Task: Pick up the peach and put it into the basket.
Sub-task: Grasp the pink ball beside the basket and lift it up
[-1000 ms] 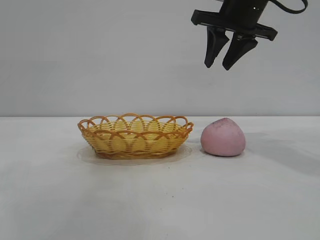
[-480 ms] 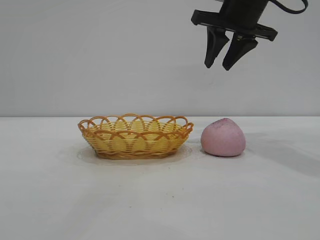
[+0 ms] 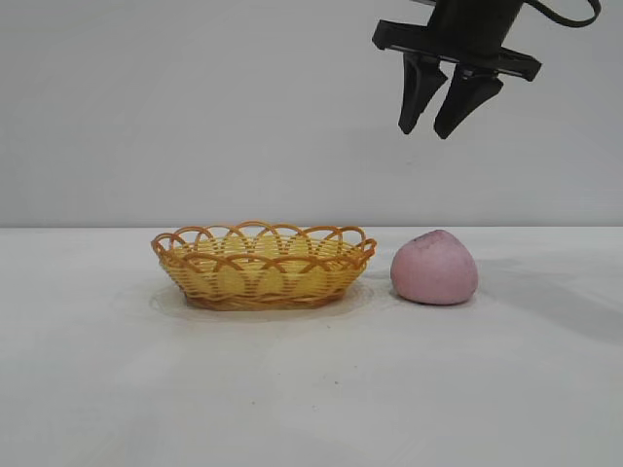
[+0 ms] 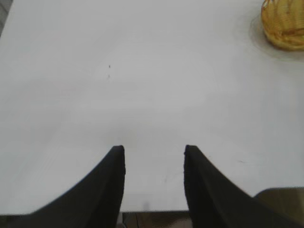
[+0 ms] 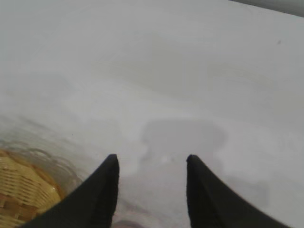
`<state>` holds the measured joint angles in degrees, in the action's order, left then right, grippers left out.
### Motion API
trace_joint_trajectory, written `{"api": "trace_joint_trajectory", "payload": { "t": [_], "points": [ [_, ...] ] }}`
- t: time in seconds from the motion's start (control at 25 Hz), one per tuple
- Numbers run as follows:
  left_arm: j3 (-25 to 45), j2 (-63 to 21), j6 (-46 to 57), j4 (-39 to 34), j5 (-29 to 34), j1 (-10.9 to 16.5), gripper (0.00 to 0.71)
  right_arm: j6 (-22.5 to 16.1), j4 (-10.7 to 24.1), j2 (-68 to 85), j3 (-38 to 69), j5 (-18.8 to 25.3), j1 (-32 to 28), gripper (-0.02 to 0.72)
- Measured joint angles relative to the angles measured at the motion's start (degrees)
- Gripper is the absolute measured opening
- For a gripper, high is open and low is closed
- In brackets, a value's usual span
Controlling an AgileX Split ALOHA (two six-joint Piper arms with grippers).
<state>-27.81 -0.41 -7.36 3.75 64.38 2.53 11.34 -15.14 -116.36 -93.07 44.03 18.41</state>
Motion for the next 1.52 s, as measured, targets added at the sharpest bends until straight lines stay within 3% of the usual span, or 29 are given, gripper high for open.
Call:
{"api": "trace_joint_trajectory", "payload": {
  "t": [0.44, 0.56, 0.72, 0.8, 0.88, 1.0, 1.16, 1.28, 1.4, 1.52],
  "points": [
    [0.1, -0.6, -0.7, 1.0, -0.1, 0.0, 0.253, 1.1, 0.0, -3.3, 0.0, 15.6, 0.0, 0.318],
    [0.1, -0.7, -0.7, 1.0, -0.1, 0.0, 0.253, 2.3, -0.4, -3.9, 0.0, 17.5, 0.0, 0.318],
    [0.1, -0.7, -0.7, 1.0, -0.1, 0.0, 0.253, 4.1, -3.5, -6.7, 0.0, 18.7, 0.0, 0.318],
    [0.1, -0.7, -0.7, 1.0, -0.1, 0.0, 0.253, 5.5, -4.8, -8.6, 0.0, 19.6, 0.0, 0.232],
    [0.1, -0.7, -0.7, 1.0, -0.1, 0.0, 0.253, 6.8, -4.6, -9.6, 0.0, 19.9, 0.1, 0.111],
    [0.1, -0.7, -0.7, 1.1, -0.1, 0.0, 0.253, 7.2, -3.1, -9.2, -0.1, 18.9, 0.1, 0.000],
    [0.1, -0.7, -0.7, 1.1, -0.1, 0.0, 0.253, 7.7, -4.1, -4.3, -0.1, 16.3, 0.3, 0.000],
    [0.1, -0.7, -0.7, 1.1, -0.1, 0.0, 0.253, 10.2, -7.1, 0.3, -0.1, 13.8, 1.7, 0.000],
    [0.1, -0.7, -0.7, 1.1, -0.1, 0.0, 0.253, 12.5, -10.6, 1.5, -0.7, 12.7, 4.6, 0.000],
    [0.1, -0.7, -0.7, 1.1, -0.1, 0.0, 0.253, 13.2, -11.3, 0.9, -0.7, 10.0, 8.4, 0.000]
  ]
}}
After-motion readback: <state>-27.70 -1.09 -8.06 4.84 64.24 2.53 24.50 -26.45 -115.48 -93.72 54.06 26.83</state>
